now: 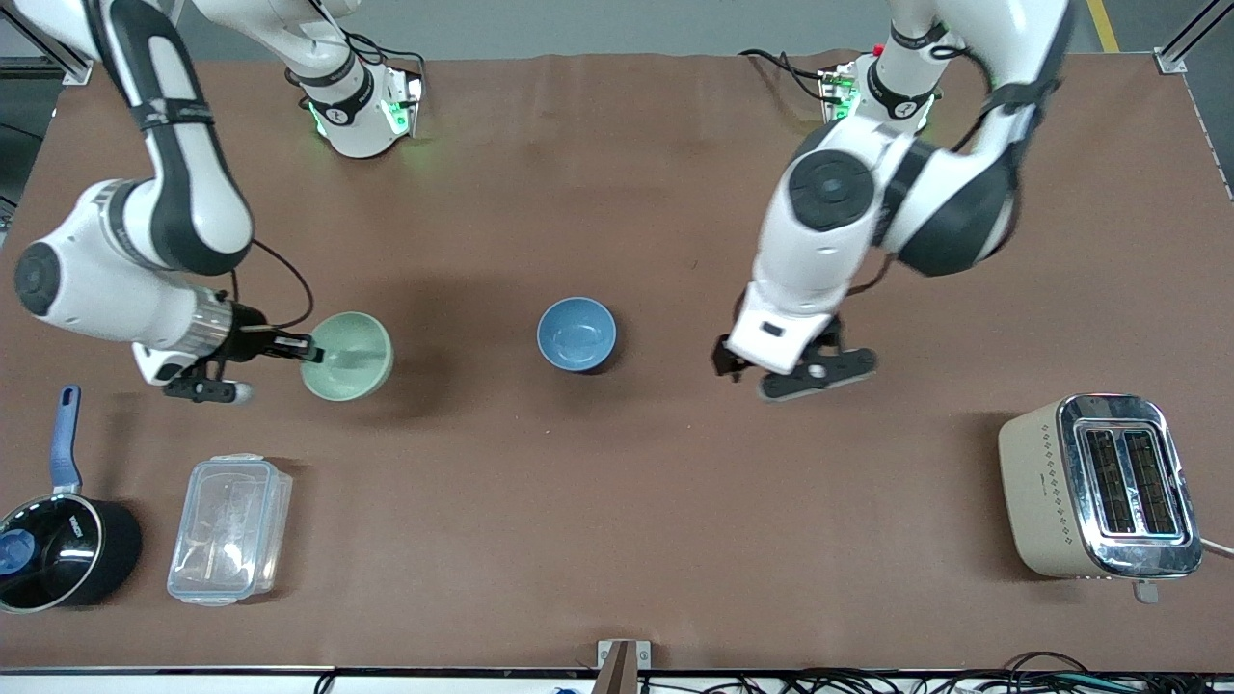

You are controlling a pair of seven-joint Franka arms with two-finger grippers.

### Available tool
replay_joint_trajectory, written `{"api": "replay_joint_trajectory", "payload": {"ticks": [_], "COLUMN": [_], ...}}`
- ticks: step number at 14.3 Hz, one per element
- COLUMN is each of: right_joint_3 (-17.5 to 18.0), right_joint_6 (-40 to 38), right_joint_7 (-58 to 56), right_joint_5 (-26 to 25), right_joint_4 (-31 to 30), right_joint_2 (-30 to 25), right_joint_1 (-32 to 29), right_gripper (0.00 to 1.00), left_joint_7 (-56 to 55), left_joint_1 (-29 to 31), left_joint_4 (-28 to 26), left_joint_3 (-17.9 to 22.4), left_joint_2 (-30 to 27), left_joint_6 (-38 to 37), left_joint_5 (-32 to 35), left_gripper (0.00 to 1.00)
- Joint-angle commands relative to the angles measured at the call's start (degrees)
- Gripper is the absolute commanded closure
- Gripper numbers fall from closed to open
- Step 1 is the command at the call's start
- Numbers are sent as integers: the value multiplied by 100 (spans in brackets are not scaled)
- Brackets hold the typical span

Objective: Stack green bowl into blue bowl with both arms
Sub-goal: 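Carry the green bowl with the right gripper and lower it into the blue bowl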

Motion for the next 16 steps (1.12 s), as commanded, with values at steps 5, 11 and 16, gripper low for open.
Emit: {"api": "replay_joint_trajectory", "payload": {"ticks": [5,11,16], "right_joint_3": [-29,-21,-29], "right_joint_6": [-38,199,920], "right_joint_7": [2127,2287,2252], "right_joint_5": [-46,-2,218], "right_joint_4": [674,737,536], "right_joint_2": [132,879,1214], "right_joint_1": [1843,2847,3129], "right_gripper": [96,96,96], "left_joint_7": [2468,4052,4476], "left_joint_1": [1341,1406,1142], "left_joint_4": [-23,-102,-655], "left_joint_3": [-77,632,1328], "left_joint_2": [-1067,-1894,-2465], "left_joint_6": [-858,-1886,-2099], "left_joint_5": [-86,-657,-1026], "left_gripper": [0,0,0]}}
